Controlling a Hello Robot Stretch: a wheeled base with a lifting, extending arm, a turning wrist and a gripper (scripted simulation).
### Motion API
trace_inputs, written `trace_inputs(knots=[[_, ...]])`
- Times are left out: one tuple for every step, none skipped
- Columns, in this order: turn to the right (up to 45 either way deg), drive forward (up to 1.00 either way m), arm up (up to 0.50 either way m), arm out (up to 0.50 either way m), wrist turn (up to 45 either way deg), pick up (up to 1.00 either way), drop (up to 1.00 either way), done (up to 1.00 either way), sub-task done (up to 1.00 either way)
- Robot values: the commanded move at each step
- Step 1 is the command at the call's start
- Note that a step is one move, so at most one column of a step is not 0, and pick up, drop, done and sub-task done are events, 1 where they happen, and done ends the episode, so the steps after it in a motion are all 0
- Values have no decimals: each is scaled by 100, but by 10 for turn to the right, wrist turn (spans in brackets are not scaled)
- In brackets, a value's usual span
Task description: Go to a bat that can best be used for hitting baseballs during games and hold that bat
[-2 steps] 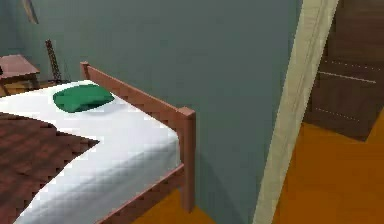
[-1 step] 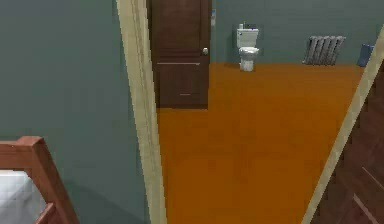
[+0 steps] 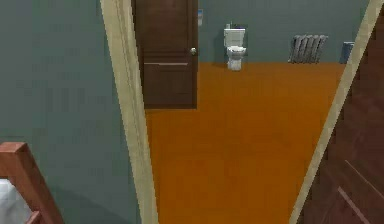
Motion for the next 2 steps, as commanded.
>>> trace_inputs(knots=[[0, 75, 0, 0, 0, 0, 0, 0, 0], [120, 0, 0, 0, 0, 0, 0, 0, 0]])
